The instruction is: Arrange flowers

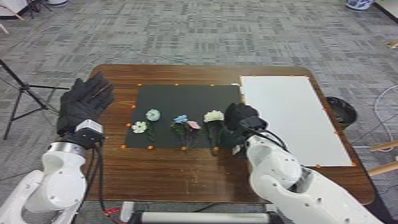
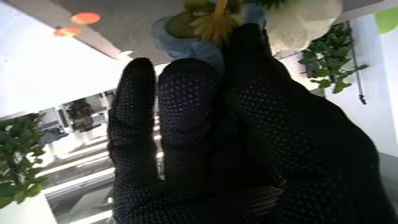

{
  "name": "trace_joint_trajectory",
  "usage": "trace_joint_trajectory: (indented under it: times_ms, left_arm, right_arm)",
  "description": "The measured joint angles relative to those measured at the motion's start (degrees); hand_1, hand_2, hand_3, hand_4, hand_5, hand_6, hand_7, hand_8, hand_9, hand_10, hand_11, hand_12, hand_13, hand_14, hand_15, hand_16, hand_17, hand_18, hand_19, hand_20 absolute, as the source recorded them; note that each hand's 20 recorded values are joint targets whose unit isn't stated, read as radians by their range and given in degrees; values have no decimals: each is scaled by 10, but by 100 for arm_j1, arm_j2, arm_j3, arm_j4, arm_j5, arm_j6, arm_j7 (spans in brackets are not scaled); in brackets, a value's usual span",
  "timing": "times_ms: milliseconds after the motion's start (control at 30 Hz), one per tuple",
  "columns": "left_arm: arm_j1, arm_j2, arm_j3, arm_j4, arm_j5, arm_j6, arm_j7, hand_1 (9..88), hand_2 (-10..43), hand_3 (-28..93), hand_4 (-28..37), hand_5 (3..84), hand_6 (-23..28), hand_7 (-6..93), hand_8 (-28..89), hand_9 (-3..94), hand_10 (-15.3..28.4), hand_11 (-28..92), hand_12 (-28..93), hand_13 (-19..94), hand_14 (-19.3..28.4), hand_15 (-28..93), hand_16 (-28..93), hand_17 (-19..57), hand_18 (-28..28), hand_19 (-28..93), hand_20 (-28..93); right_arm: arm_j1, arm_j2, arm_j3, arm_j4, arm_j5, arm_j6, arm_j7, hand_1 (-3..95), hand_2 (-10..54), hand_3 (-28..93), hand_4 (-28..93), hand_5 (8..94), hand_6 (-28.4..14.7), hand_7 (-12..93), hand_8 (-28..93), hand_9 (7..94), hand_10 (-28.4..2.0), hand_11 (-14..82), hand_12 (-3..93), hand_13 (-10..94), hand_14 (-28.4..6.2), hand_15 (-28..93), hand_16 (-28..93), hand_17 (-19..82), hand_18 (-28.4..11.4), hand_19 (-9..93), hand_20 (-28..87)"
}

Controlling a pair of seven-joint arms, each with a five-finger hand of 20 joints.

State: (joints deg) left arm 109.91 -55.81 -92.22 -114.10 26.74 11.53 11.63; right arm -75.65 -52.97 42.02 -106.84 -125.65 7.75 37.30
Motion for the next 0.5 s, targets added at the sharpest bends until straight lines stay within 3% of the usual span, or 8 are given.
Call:
trace_joint_trajectory:
  times_ms: [133, 233, 300, 400, 500]
  left_arm:
    - [-2, 0, 20, 0, -69, 61, 42, 274, 179, 686, -283, 410, 100, 80, -74, 305, 153, 186, 84, 225, 155, 198, -39, -74, 131, 320, 65]
    - [-4, 4, 39, -2, -260, 143, 130, 273, 180, 687, -283, 412, 100, 82, -75, 308, 155, 191, 84, 228, 155, 203, -39, -73, 131, 321, 64]
    - [0, 4, 30, -5, -322, 183, 167, 273, 180, 687, -283, 412, 100, 84, -76, 308, 155, 193, 82, 228, 155, 206, -40, -73, 131, 321, 64]
    - [19, -12, -39, -21, -326, 202, 175, 273, 181, 688, -283, 413, 100, 85, -77, 309, 155, 195, 81, 229, 156, 210, -42, -73, 131, 322, 64]
    - [36, -127, -211, -42, -234, 190, 85, 273, 181, 688, -283, 413, 100, 86, -78, 309, 155, 195, 81, 229, 155, 211, -44, -73, 131, 323, 63]
  right_arm:
    - [-1, -215, 68, 103, 19, -15, 61, 601, -95, 700, -278, 674, -6, 309, -11, 742, -86, 191, 492, 668, -54, 616, 450, 321, -203, 734, 360]
    - [-10, -377, 152, 130, 11, -91, 128, 599, -95, 700, -279, 672, -7, 304, -12, 740, -87, 186, 487, 665, -54, 614, 449, 320, -204, 733, 358]
    - [-14, -419, 178, 123, 7, -142, 161, 596, -95, 700, -279, 669, -9, 284, -17, 738, -86, 185, 487, 662, -52, 612, 450, 318, -204, 732, 355]
    - [-38, -414, 218, 85, 13, -208, 219, 584, -95, 697, -279, 665, -8, 268, -17, 731, -91, 182, 486, 660, -55, 610, 449, 315, -206, 731, 352]
    - [-83, -374, 263, 22, 15, -253, 273, 574, -95, 692, -280, 657, -9, 244, -30, 721, -93, 182, 482, 647, -63, 614, 443, 307, -207, 728, 345]
